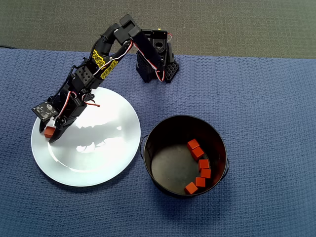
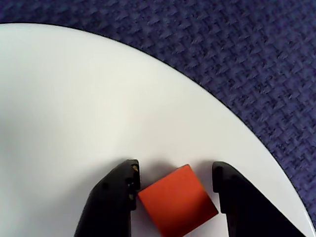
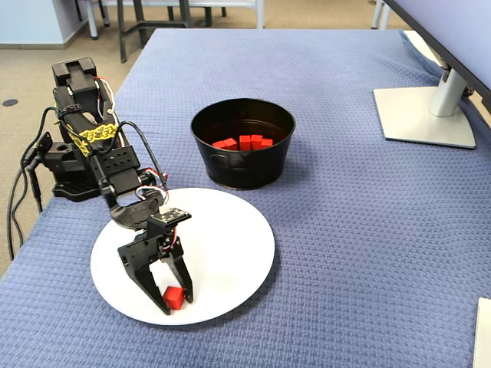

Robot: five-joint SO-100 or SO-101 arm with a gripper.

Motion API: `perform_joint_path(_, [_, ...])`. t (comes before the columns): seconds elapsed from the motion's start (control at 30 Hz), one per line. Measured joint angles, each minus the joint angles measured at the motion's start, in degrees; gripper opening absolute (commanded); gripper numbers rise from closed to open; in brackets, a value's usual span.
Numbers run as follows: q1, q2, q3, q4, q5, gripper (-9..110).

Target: Pick up the red cubes from the white plate and place them in the black recipient

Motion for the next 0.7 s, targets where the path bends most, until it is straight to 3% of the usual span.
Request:
perform_joint_path(0.2, [0.79, 2.55, 4.31, -2.02, 0.53, 23])
perform_joint_path(0.7, [-0.53, 4.83, 7.56, -3.08, 0.62, 3])
